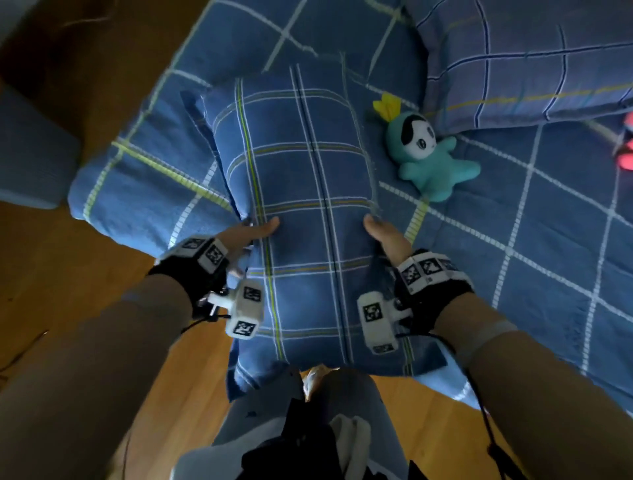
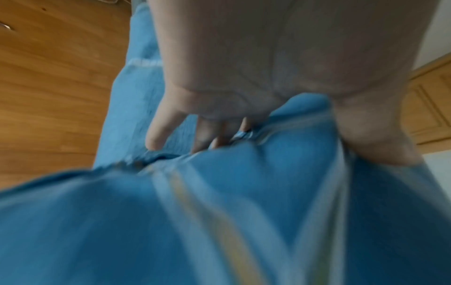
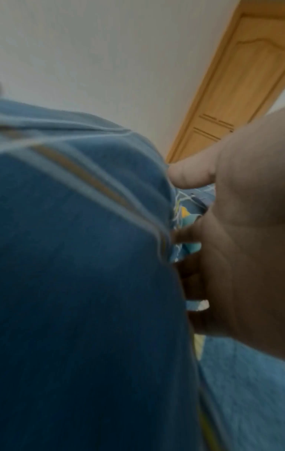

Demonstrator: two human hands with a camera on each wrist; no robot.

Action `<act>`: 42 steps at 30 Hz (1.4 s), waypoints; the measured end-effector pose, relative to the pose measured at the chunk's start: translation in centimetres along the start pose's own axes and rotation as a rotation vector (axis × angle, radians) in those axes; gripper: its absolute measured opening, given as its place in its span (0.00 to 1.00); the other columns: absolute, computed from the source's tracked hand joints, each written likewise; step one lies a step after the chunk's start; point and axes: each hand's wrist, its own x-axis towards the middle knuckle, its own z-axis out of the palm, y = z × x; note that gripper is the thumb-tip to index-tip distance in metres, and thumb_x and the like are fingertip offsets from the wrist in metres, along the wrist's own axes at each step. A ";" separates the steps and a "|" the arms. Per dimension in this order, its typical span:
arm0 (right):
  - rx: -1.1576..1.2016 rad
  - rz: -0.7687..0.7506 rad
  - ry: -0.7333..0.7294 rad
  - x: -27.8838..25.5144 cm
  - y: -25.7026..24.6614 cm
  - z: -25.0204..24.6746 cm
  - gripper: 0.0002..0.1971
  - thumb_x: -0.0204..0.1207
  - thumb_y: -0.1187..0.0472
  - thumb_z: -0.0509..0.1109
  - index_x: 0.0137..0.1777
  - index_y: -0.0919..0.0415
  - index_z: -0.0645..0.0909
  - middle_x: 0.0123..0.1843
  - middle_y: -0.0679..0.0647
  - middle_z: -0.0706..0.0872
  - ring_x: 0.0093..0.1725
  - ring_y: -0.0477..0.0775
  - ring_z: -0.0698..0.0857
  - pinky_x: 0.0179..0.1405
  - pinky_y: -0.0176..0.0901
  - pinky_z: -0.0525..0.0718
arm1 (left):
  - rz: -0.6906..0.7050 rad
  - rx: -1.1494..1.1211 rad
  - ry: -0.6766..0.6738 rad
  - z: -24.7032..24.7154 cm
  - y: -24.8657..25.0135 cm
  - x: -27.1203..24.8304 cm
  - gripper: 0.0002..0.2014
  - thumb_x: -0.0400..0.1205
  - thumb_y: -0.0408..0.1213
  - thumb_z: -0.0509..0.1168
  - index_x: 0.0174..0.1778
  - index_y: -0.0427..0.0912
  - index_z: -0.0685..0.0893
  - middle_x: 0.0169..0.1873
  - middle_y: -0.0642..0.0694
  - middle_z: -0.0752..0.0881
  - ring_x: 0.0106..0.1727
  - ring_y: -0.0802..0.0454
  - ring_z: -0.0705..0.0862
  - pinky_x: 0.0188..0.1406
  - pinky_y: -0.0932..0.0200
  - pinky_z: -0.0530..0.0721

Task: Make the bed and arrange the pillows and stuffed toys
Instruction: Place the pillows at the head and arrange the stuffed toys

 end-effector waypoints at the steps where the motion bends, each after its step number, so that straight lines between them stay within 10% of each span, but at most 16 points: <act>1: 0.119 -0.021 0.071 0.8 -0.7 -0.9 0.17 0.85 0.59 0.56 0.68 0.69 0.73 0.62 0.59 0.79 0.61 0.47 0.81 0.67 0.46 0.70 | -0.044 0.065 0.028 -1.4 1.1 0.2 0.35 0.66 0.61 0.73 0.66 0.47 0.75 0.62 0.43 0.80 0.60 0.49 0.81 0.62 0.39 0.78; 3: 0.175 -0.009 0.178 3.1 -1.6 -1.6 0.20 0.84 0.60 0.60 0.73 0.67 0.67 0.66 0.57 0.76 0.64 0.44 0.79 0.72 0.49 0.69 | -0.041 0.035 0.081 -3.2 2.9 1.5 0.35 0.67 0.63 0.71 0.67 0.50 0.74 0.61 0.42 0.80 0.62 0.42 0.79 0.67 0.27 0.70; 5: 0.046 0.009 0.084 4.2 -2.7 -0.1 0.26 0.84 0.58 0.57 0.80 0.67 0.59 0.78 0.61 0.68 0.77 0.56 0.69 0.78 0.48 0.62 | 0.013 -0.054 0.075 -4.0 3.8 3.7 0.44 0.59 0.62 0.77 0.67 0.41 0.76 0.57 0.41 0.88 0.56 0.43 0.87 0.56 0.34 0.84; 7: -0.118 0.041 -0.045 4.7 -3.0 2.3 0.27 0.85 0.55 0.55 0.80 0.68 0.59 0.80 0.63 0.65 0.80 0.61 0.65 0.76 0.45 0.61 | 0.100 -0.126 0.001 -2.4 4.3 4.6 0.21 0.72 0.50 0.74 0.53 0.40 0.82 0.33 0.48 0.93 0.34 0.55 0.91 0.32 0.58 0.90; 9: -0.160 0.058 -0.067 5.3 -2.9 3.1 0.28 0.84 0.54 0.57 0.79 0.70 0.61 0.79 0.64 0.67 0.79 0.61 0.67 0.68 0.37 0.67 | 0.100 -0.154 -0.023 -1.1 4.1 5.5 0.04 0.82 0.35 0.63 0.49 0.43 0.82 0.26 0.51 0.91 0.28 0.57 0.90 0.27 0.60 0.89; 12: 0.100 0.041 0.054 6.5 -4.1 0.2 0.43 0.71 0.42 0.72 0.77 0.69 0.64 0.76 0.62 0.72 0.75 0.60 0.72 0.64 0.29 0.76 | 0.019 -0.083 -0.018 -3.6 5.4 6.2 0.13 0.75 0.44 0.70 0.54 0.48 0.79 0.39 0.46 0.88 0.37 0.47 0.87 0.33 0.49 0.86; 14: 0.209 0.016 0.174 8.2 -5.4 -1.3 0.53 0.62 0.37 0.76 0.79 0.68 0.61 0.77 0.60 0.70 0.76 0.59 0.71 0.74 0.40 0.70 | 0.030 -0.012 0.020 -6.2 7.3 7.6 0.31 0.67 0.57 0.71 0.65 0.51 0.73 0.52 0.40 0.83 0.47 0.42 0.84 0.36 0.49 0.82; 17: -0.030 0.064 0.032 9.7 -6.1 1.3 0.27 0.84 0.53 0.56 0.77 0.69 0.63 0.78 0.64 0.68 0.78 0.64 0.68 0.79 0.51 0.63 | 0.168 -0.140 0.009 -6.2 8.8 9.2 0.19 0.75 0.47 0.69 0.58 0.43 0.77 0.47 0.28 0.86 0.37 0.55 0.90 0.27 0.58 0.86; 19: -0.234 0.082 -0.117 9.7 -4.9 3.0 0.25 0.86 0.52 0.50 0.77 0.68 0.64 0.79 0.63 0.67 0.79 0.64 0.66 0.79 0.52 0.60 | 0.186 -0.133 -0.084 -4.2 8.3 9.7 0.15 0.77 0.41 0.69 0.57 0.41 0.80 0.39 0.40 0.92 0.36 0.56 0.90 0.42 0.61 0.89; 24: -0.062 0.021 0.085 9.9 -7.1 -0.3 0.24 0.83 0.61 0.60 0.77 0.70 0.64 0.73 0.61 0.73 0.77 0.62 0.68 0.68 0.38 0.68 | 0.226 0.052 -0.043 -5.8 9.9 11.7 0.55 0.56 0.49 0.84 0.77 0.44 0.64 0.71 0.42 0.78 0.68 0.43 0.80 0.68 0.41 0.77; 27: -0.171 -0.222 0.124 10.4 -11.0 -0.3 0.38 0.78 0.55 0.68 0.83 0.52 0.51 0.85 0.55 0.50 0.84 0.54 0.50 0.82 0.48 0.51 | 0.488 0.240 0.211 -6.7 13.6 12.7 0.67 0.54 0.50 0.82 0.83 0.49 0.45 0.83 0.38 0.51 0.84 0.42 0.53 0.82 0.44 0.55; 30: -0.473 -0.214 -0.060 12.1 -12.7 2.4 0.43 0.73 0.47 0.72 0.80 0.35 0.46 0.85 0.51 0.35 0.84 0.60 0.38 0.83 0.59 0.46 | 0.477 0.561 0.136 -6.5 15.2 14.3 0.59 0.57 0.59 0.77 0.80 0.66 0.46 0.81 0.44 0.30 0.83 0.41 0.34 0.84 0.44 0.43; 42: -0.793 0.027 -0.142 21.0 -9.3 4.5 0.43 0.73 0.41 0.69 0.77 0.26 0.40 0.84 0.47 0.31 0.83 0.70 0.45 0.81 0.67 0.54 | 0.372 0.776 0.035 -5.4 12.7 22.2 0.43 0.77 0.45 0.69 0.81 0.61 0.47 0.82 0.43 0.32 0.84 0.44 0.42 0.81 0.54 0.52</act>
